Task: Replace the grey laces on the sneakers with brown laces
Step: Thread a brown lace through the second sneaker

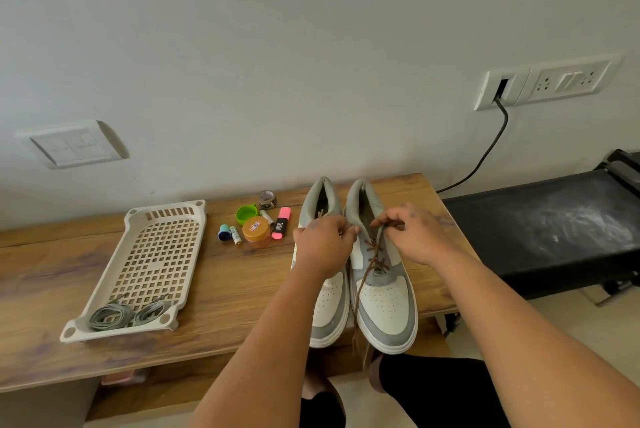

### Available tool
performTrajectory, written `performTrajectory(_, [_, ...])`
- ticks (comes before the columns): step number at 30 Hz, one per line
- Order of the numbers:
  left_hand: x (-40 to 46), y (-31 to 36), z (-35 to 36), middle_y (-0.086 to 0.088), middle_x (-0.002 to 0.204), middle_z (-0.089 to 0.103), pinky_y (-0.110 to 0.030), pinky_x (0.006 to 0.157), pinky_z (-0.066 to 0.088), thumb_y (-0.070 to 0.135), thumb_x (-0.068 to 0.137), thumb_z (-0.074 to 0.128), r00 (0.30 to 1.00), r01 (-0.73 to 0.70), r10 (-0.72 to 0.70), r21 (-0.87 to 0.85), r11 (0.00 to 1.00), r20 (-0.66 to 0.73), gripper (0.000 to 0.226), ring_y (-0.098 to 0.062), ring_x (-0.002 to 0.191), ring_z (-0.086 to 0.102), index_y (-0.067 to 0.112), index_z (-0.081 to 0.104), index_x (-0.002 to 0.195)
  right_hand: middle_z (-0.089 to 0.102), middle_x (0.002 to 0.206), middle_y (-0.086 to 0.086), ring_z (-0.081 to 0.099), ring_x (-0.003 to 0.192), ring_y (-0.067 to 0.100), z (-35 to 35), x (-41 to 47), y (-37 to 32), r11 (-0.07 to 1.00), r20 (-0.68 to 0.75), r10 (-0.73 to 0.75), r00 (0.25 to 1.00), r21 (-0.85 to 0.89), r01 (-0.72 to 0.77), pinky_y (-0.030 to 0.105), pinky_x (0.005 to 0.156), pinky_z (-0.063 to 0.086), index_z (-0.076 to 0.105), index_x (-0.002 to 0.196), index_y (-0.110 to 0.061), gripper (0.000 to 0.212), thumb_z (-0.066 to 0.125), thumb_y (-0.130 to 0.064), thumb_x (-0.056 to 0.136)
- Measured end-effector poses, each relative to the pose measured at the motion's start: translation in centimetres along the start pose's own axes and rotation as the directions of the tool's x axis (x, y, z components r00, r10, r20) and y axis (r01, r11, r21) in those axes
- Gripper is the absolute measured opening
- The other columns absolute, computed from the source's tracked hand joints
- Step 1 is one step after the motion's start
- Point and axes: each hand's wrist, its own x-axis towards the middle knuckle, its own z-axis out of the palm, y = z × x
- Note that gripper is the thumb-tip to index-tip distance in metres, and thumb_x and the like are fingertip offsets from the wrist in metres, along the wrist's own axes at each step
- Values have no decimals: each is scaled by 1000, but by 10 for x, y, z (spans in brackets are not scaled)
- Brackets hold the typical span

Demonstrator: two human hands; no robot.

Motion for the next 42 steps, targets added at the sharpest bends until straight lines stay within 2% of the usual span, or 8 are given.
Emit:
performTrajectory(8, [2,-2,-2,13,52,51,-52,96,46,37,97,58,991,98,-71,-240,966,117,28,-6,59,46,27,64,71,51,109,-7,48,104,9,-2,1,1,1000,-8,21,1000,21,-21,24,92,40,72,105,-30,28,54,-11,97])
performTrajectory(14, [0,3,-6,7,97,66,-42,91,48,49,94,58,999,1,2,50,999,-49,25,-13,91,59,25,65,94,63,93,-7,61,90,13,-7,-3,-5,995,-16,66,998,73,-65,21,68,45,64,99,-25,12,66,-34,91])
performTrajectory(18, [-2,8,-7,5,105,60,-27,78,41,40,93,61,984,-64,63,0,998,-164,21,-11,96,52,21,67,100,58,68,-2,52,61,12,-5,-9,-13,971,207,177,962,-198,-136,27,58,41,58,70,-16,49,65,-64,80])
performTrajectory(25, [-11,17,8,5,111,62,-27,85,48,23,93,62,989,-136,132,-73,988,-63,15,-12,101,58,22,66,107,62,79,-1,55,72,12,-6,-12,-20,974,246,203,948,-151,-170,26,62,42,58,71,-20,27,64,-37,91])
performTrajectory(28, [-13,20,13,4,121,61,-27,91,48,19,95,59,985,-167,164,-83,982,-45,26,-12,109,58,21,61,121,66,95,2,60,90,17,-18,-15,-18,963,303,208,930,105,-250,35,80,48,66,92,-17,18,58,-33,96])
performTrajectory(31, [-16,25,18,3,123,64,-32,91,50,19,98,54,970,-238,230,-126,963,-73,30,-14,106,60,22,60,128,67,93,2,63,92,18,-29,-20,-15,829,328,195,925,450,-334,38,89,50,65,98,-13,24,50,-31,101])
performTrajectory(35, [-18,30,24,3,89,69,-30,70,49,26,101,50,958,-288,284,-205,935,-47,20,-9,74,59,20,66,111,45,55,-2,53,60,14,-44,-21,-11,624,312,121,942,714,-317,31,69,50,59,81,-12,28,49,-29,101])
performTrajectory(42, [-13,32,15,2,88,70,-23,70,54,31,101,52,997,35,20,-637,770,80,25,-8,72,62,11,68,101,40,56,-8,38,52,7,-52,-10,-1,32,53,321,946,997,-67,22,56,36,61,83,-19,26,47,-31,101])
